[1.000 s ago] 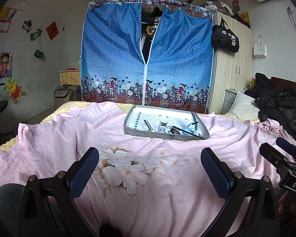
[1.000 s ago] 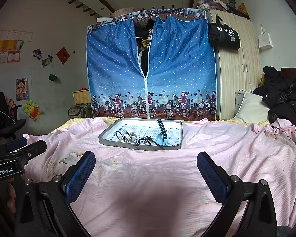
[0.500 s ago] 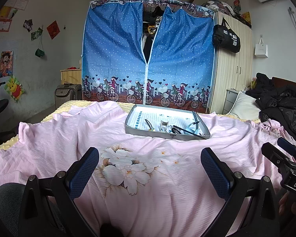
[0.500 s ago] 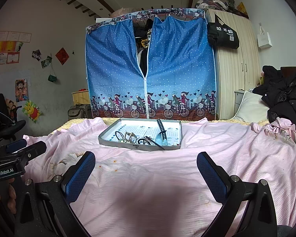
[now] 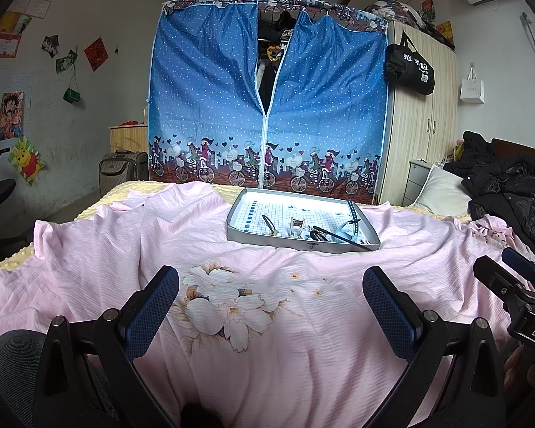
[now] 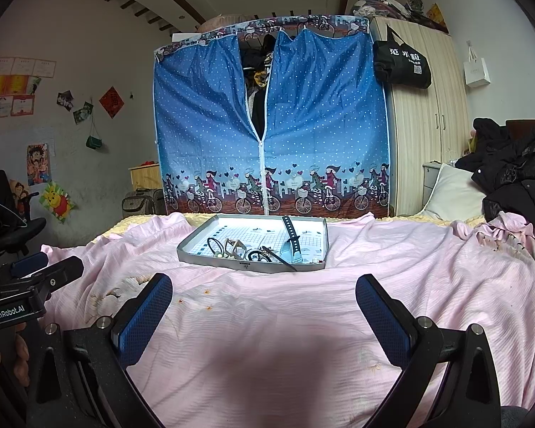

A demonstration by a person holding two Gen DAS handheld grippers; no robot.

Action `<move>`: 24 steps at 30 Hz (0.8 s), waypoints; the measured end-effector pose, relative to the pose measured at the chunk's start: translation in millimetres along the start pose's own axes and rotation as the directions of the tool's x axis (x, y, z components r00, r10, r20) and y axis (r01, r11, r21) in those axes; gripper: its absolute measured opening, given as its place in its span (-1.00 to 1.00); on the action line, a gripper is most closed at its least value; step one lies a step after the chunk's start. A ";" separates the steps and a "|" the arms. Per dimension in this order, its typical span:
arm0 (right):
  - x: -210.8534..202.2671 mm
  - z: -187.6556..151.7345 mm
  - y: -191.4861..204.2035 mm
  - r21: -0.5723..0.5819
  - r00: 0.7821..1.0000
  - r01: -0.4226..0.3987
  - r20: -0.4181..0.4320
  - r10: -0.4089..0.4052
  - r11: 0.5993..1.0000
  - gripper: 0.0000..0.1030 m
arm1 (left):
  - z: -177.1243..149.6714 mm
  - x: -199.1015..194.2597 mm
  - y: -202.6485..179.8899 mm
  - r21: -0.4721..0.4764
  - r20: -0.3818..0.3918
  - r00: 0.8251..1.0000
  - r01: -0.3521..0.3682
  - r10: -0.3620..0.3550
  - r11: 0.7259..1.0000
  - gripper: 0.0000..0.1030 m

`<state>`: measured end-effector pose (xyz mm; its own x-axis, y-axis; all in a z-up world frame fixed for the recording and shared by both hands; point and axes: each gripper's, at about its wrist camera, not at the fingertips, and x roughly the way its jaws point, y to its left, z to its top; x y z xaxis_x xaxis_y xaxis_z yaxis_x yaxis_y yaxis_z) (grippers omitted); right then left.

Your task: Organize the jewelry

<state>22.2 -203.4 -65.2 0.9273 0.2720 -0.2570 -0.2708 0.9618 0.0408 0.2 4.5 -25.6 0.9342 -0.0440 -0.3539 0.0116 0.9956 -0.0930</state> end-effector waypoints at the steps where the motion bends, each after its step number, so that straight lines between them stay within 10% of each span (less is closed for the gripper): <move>1: 0.0 -0.2 0.1 0.000 1.000 0.000 0.000 0.000 1.000 1.00 | -0.1 0.3 -1.7 0.001 0.000 1.000 0.000 0.000 1.000 0.96; 24: -1.1 -1.1 -1.0 0.003 1.000 0.001 -0.001 -0.001 1.000 1.00 | 0.0 0.1 -0.4 0.003 -0.005 1.000 -0.001 0.001 1.000 0.96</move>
<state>21.2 -204.6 -66.0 0.9274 0.2709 -0.2580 -0.2691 0.9621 0.0431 0.3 4.1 -25.5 0.9325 -0.0435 -0.3586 0.0118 0.9959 -0.0901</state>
